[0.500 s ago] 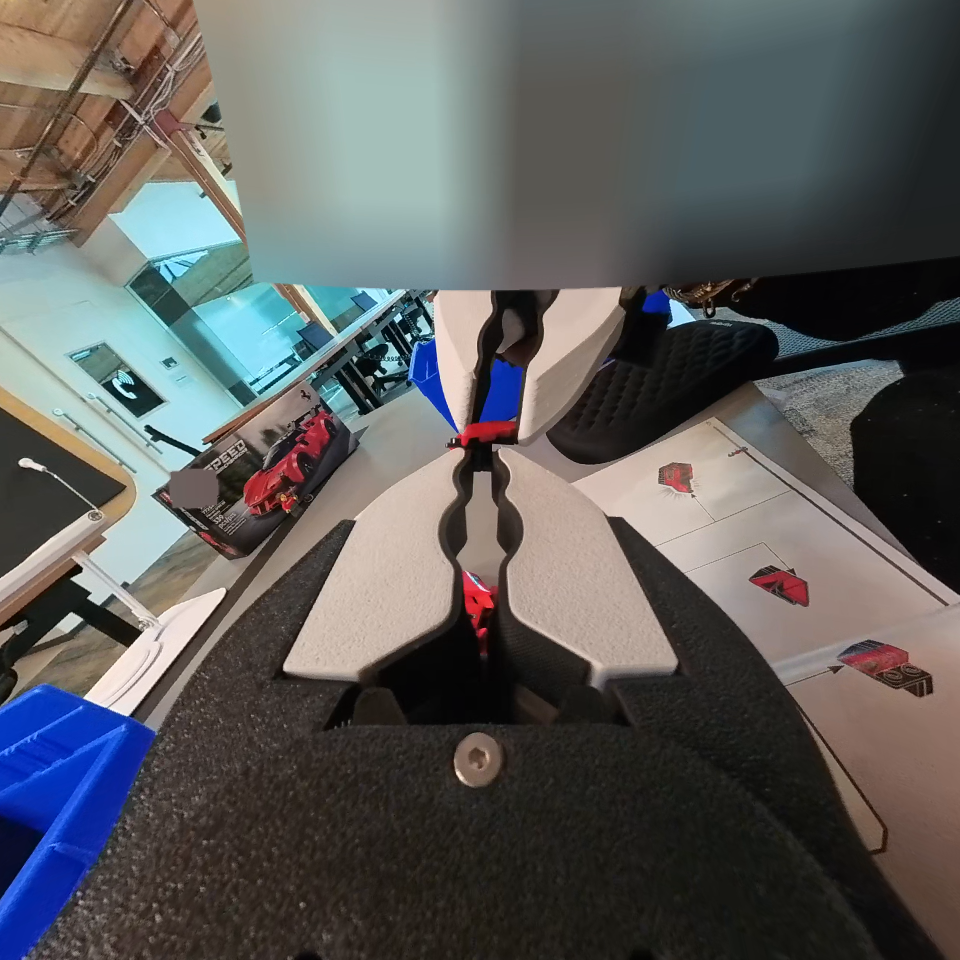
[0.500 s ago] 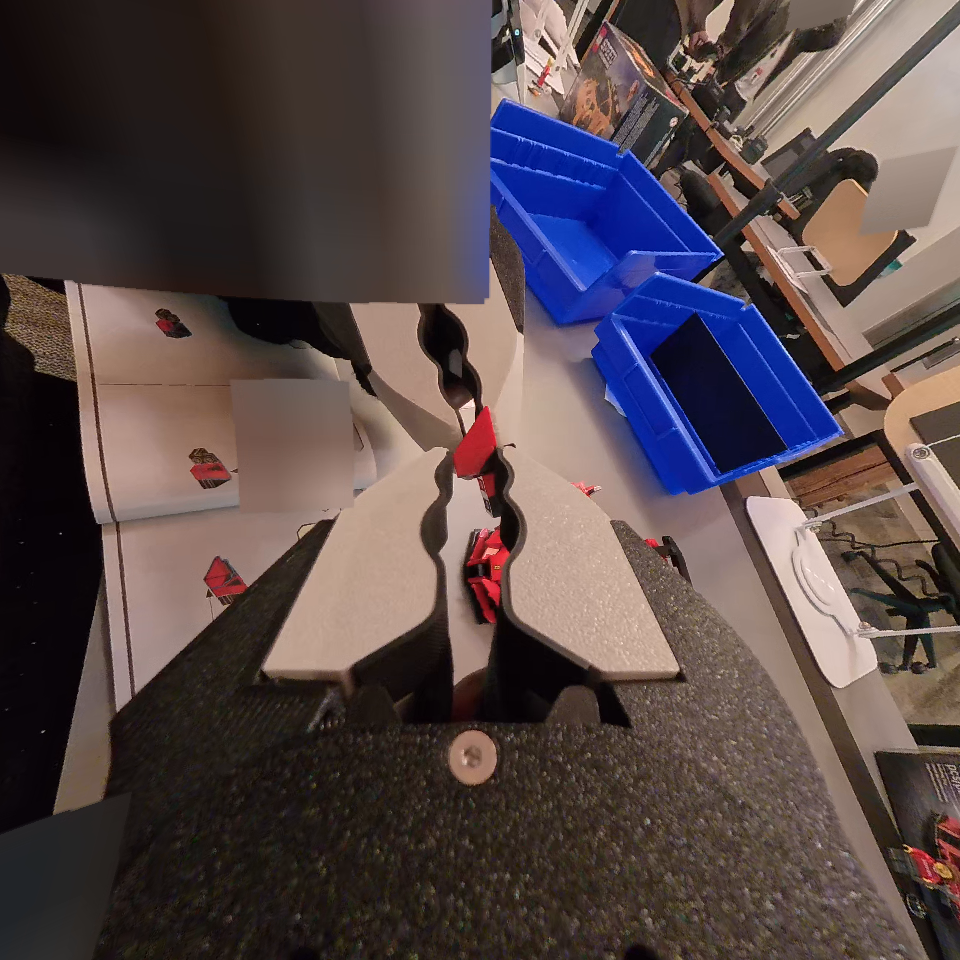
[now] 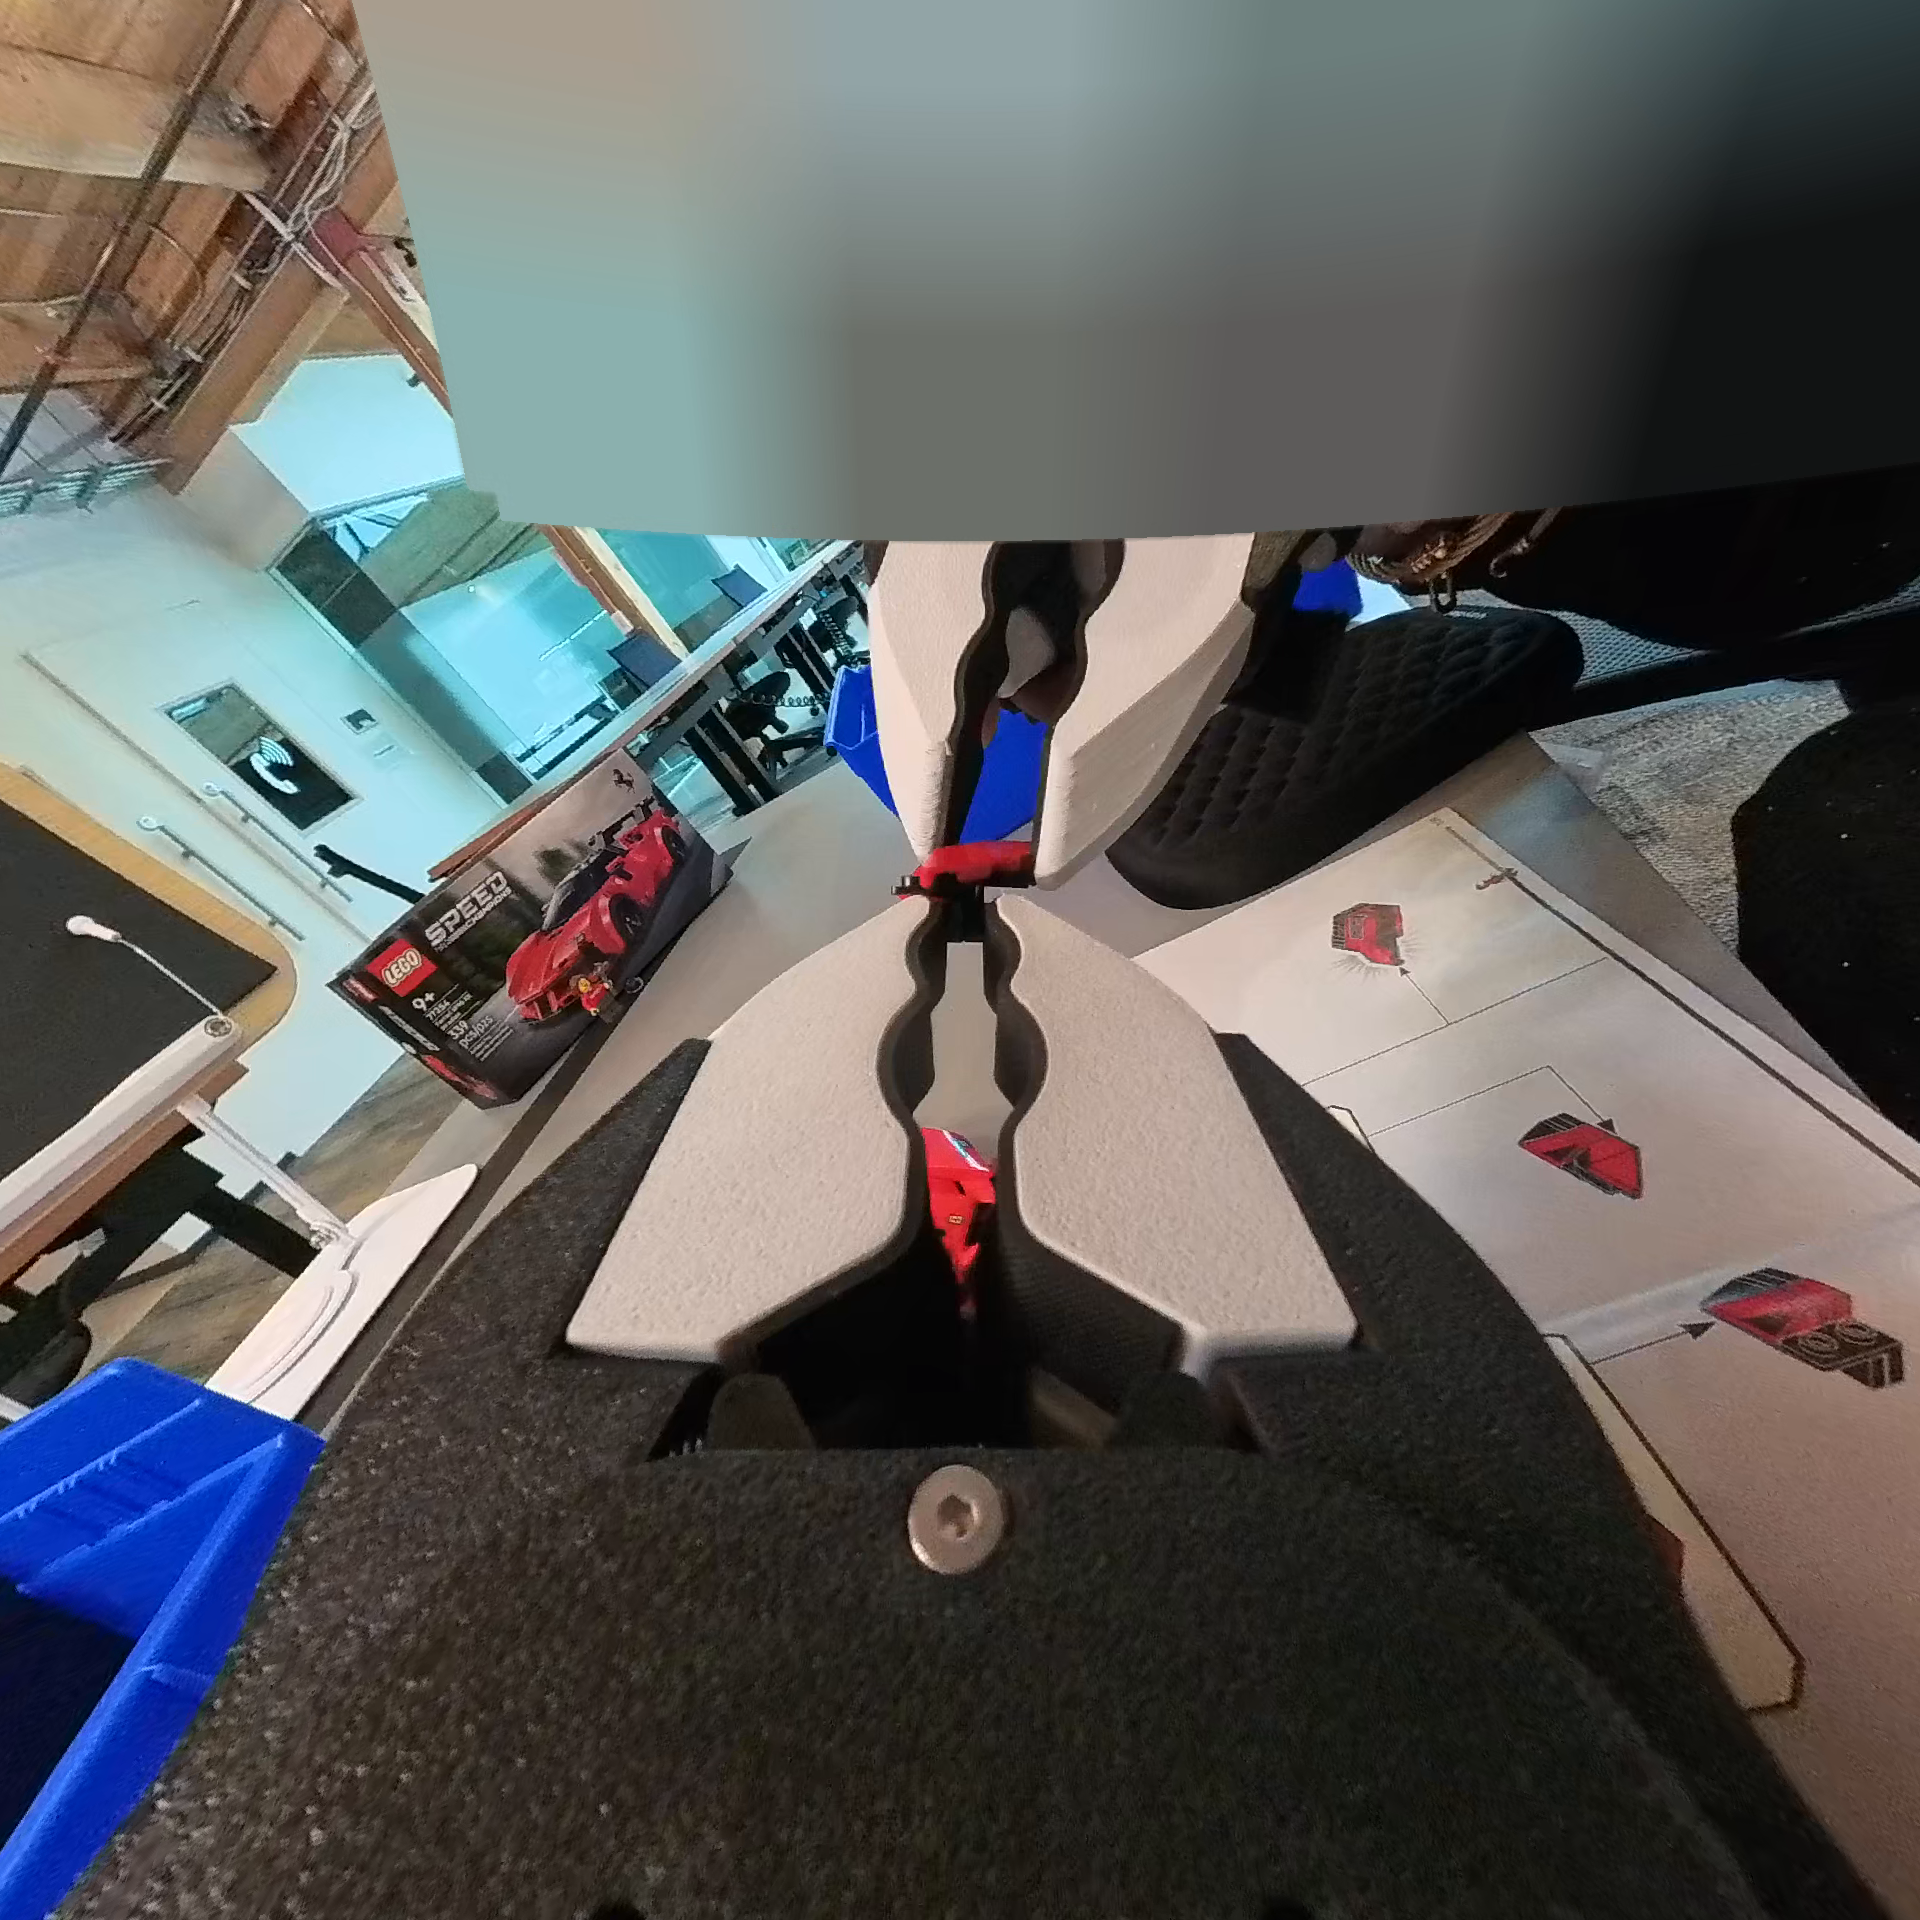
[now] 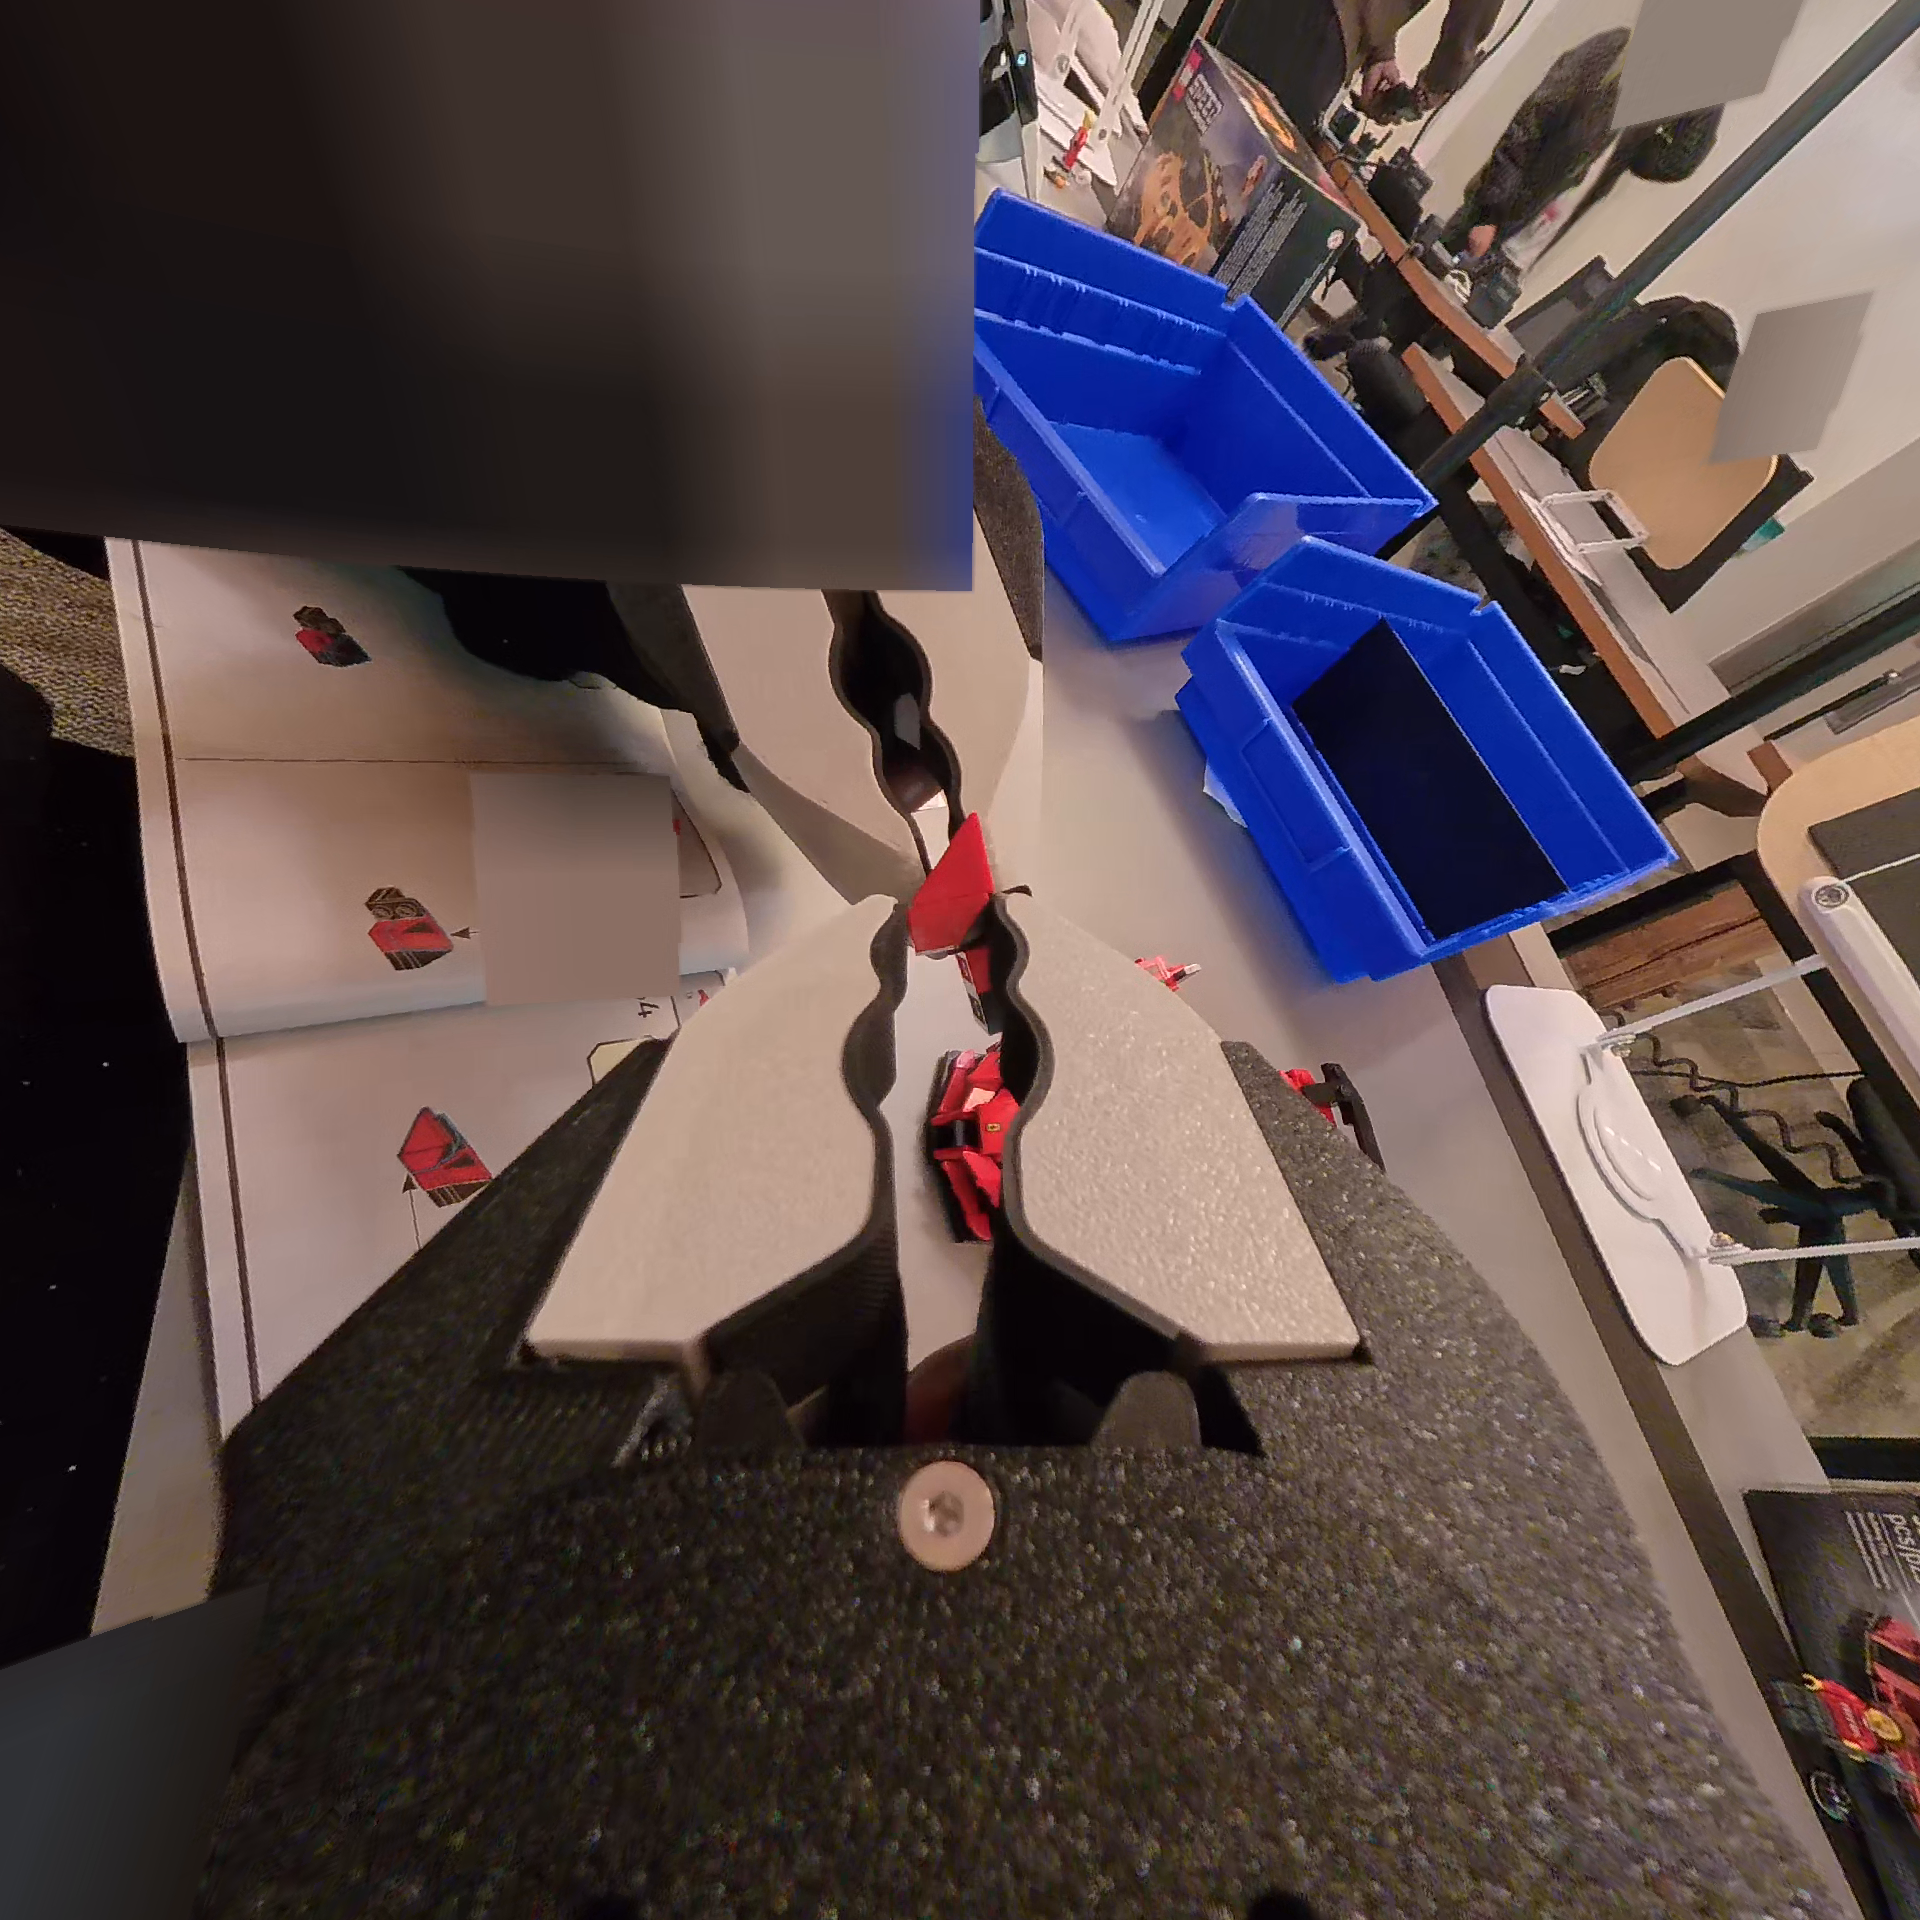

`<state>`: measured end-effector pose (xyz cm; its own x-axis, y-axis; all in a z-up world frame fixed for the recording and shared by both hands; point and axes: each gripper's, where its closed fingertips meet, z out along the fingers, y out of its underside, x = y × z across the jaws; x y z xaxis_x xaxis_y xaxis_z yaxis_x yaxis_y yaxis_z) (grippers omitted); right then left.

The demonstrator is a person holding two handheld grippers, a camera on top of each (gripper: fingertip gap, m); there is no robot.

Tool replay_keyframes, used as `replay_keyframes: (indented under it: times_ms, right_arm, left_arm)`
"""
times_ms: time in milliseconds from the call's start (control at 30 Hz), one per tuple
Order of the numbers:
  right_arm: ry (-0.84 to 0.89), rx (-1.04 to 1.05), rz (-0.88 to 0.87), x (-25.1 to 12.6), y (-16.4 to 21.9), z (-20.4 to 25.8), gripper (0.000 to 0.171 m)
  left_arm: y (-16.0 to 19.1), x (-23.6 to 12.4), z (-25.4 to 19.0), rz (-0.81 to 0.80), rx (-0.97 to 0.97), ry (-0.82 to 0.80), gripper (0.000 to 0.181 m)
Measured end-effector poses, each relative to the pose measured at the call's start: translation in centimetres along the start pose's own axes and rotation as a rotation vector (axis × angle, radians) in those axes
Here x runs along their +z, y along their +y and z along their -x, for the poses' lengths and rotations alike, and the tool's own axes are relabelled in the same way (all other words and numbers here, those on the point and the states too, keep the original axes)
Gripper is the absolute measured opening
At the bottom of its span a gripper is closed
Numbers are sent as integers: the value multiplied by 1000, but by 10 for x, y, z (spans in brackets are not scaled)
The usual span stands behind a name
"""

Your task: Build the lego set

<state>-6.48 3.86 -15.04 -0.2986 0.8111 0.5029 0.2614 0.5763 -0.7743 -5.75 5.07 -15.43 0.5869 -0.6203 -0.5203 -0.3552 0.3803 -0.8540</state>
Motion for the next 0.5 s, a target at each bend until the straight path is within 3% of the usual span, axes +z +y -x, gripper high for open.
replay_keyframes:
  times_ms: [500]
  right_arm:
    - [27,37,-26,-2,-1,-7,15]
  left_arm:
    - [2,0,0,19,34,-8,6]
